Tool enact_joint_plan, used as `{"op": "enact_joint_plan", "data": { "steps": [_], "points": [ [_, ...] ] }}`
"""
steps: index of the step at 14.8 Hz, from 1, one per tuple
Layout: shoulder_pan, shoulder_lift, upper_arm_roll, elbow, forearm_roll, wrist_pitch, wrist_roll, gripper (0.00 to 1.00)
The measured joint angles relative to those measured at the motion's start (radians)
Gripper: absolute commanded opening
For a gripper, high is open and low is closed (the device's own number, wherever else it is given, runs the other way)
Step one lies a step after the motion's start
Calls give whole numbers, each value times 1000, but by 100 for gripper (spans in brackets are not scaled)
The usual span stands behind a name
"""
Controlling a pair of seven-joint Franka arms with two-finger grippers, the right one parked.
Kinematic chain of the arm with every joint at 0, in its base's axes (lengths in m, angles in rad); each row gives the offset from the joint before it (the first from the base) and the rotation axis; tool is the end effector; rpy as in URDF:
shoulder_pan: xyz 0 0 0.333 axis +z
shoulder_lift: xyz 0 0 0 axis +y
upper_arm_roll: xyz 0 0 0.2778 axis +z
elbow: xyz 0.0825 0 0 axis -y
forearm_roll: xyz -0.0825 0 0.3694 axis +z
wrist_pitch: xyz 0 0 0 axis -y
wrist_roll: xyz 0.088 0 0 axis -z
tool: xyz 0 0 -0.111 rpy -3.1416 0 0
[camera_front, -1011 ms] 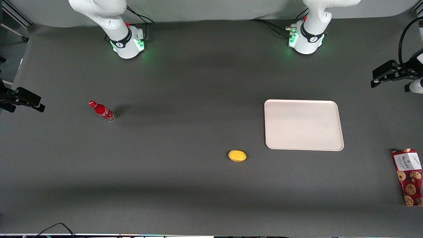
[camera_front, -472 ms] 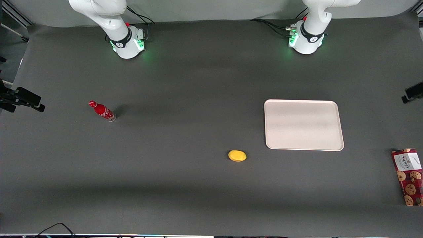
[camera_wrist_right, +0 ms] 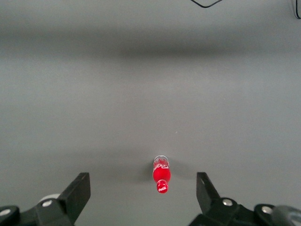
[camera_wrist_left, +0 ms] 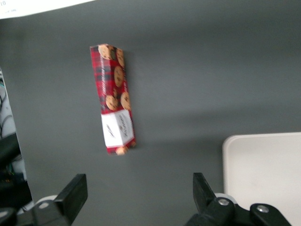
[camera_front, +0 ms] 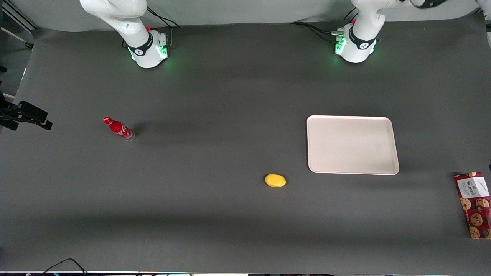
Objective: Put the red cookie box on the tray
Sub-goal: 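Grasp the red plaid cookie box with the left gripper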
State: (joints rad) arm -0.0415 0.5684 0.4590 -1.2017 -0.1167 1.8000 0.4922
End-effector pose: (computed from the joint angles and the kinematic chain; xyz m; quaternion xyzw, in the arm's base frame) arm 0.6551 0.1996 0.4499 -0.9952 0.0630 -0.0107 0.0739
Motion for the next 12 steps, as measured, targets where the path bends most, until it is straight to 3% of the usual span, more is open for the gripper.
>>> {"op": "enact_joint_plan", "data": {
  "steps": [4, 12],
  "points": [
    [45, 159, 37, 12, -130, 171, 151, 100],
    [119, 351, 52, 21, -272, 394, 385, 100]
  ]
}}
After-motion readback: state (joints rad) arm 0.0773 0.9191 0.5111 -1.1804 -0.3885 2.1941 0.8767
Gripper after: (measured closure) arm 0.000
